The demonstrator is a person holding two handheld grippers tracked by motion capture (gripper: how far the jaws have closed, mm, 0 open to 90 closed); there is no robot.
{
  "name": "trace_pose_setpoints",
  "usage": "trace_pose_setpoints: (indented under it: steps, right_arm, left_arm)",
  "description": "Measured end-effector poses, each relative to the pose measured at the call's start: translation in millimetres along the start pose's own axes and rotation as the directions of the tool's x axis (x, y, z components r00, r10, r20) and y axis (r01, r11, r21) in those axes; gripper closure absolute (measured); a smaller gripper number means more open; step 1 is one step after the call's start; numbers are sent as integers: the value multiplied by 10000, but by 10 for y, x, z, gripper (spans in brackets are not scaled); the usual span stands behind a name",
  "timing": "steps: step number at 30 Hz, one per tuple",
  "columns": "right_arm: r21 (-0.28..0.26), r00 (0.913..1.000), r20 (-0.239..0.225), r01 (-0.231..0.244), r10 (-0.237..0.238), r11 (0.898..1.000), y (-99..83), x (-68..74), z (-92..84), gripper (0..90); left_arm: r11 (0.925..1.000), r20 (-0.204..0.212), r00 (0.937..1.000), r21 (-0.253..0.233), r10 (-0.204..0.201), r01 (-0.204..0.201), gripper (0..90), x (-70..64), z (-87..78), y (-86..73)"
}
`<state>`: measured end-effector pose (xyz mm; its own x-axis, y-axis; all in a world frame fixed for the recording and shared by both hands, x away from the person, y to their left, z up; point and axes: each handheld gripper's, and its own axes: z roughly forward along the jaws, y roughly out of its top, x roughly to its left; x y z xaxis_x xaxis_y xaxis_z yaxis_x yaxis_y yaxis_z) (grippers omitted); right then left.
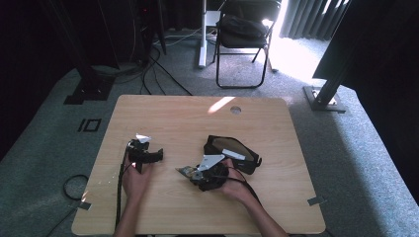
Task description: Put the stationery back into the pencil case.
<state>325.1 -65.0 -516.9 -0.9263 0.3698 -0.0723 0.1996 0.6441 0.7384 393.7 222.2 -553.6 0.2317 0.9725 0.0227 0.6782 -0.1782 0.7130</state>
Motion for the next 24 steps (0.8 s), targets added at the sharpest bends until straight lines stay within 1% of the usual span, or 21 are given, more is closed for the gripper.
trace_pose_setpoints:
  steps: [7, 16, 20, 24]
  right_arm:
    - [-211, 9997, 230, -28, 33, 9998, 20, -52, -113, 417]
    - [-491, 9986, 472, -214, 238, 9986, 38, -138, -254, 417]
    - [-584, 9980, 604, -149, 184, 9982, 62, -176, -327, 417]
    - [-738, 9965, 790, -213, 271, 9970, 73, -226, -412, 417]
  left_arm:
    - [10000, -1, 10000, 0, 0, 0, 134, 0, 0, 0]
    - [10000, -2, 10000, 14, 17, -17, 134, 1, -1, 0]
    - [10000, 0, 10000, 7, 8, -8, 134, 0, 0, 0]
    - [10000, -2, 10000, 6, 6, -6, 134, 0, 0, 0]
